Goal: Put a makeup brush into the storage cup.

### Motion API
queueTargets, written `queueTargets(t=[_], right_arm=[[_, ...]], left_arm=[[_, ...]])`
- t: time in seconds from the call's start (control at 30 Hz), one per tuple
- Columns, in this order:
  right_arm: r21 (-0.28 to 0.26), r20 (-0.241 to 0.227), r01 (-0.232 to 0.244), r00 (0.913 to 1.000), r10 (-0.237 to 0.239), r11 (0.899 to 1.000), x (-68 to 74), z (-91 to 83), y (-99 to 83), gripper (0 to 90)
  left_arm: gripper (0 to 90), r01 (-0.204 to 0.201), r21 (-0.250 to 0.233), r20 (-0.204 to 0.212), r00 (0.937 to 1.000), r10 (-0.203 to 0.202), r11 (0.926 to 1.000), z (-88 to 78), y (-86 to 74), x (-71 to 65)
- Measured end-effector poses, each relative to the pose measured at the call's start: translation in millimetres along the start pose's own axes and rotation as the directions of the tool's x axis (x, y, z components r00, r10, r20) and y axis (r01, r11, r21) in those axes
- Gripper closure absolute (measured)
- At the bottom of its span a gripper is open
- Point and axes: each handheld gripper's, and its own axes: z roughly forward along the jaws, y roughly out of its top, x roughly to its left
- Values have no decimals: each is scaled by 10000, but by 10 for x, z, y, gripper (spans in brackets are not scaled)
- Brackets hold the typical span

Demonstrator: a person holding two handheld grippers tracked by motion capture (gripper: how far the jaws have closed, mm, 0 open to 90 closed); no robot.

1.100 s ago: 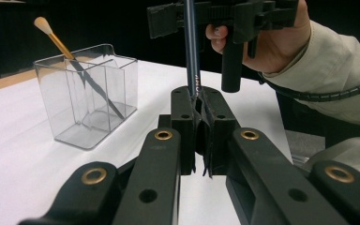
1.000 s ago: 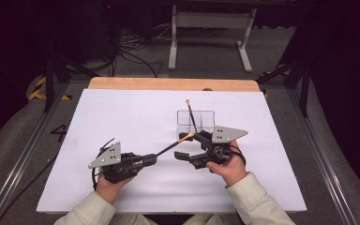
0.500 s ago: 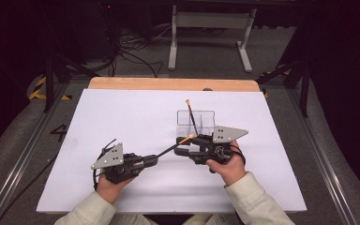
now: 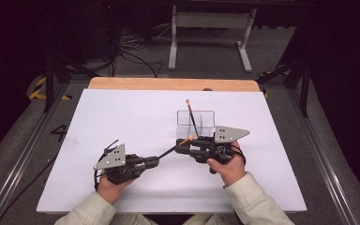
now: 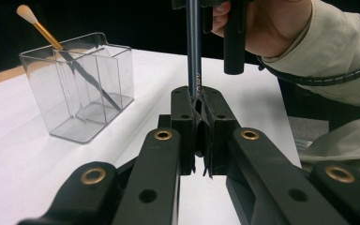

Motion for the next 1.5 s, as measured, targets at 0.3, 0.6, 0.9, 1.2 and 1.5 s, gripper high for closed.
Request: queueTargets(t=[0.3, 0.6, 0.9, 1.2, 1.5], right_arm=[[26, -350, -88, 9993, 89, 10000, 15, -3, 17, 797], [32, -837, -220, 9962, 222, 9998, 39, 7, 32, 838], [89, -791, -135, 9968, 141, 9999, 42, -7, 44, 841], [212, -463, 51, 9989, -42, 9998, 30, -83, 165, 840], [583, 24, 315, 9995, -317, 9978, 5, -196, 401, 841]], left_arm=[[834, 151, 75, 0, 9999, -151, 9999, 6, -15, 4], [798, 123, 120, -87, 9999, -122, 9999, 9, -27, 14], [651, 150, 82, -150, 9998, -148, 9999, 14, -44, 22], [514, 207, 76, -324, 9993, -205, 9998, -6, -39, 34], [342, 356, 18, -513, 9981, -355, 9994, -19, -42, 63]])
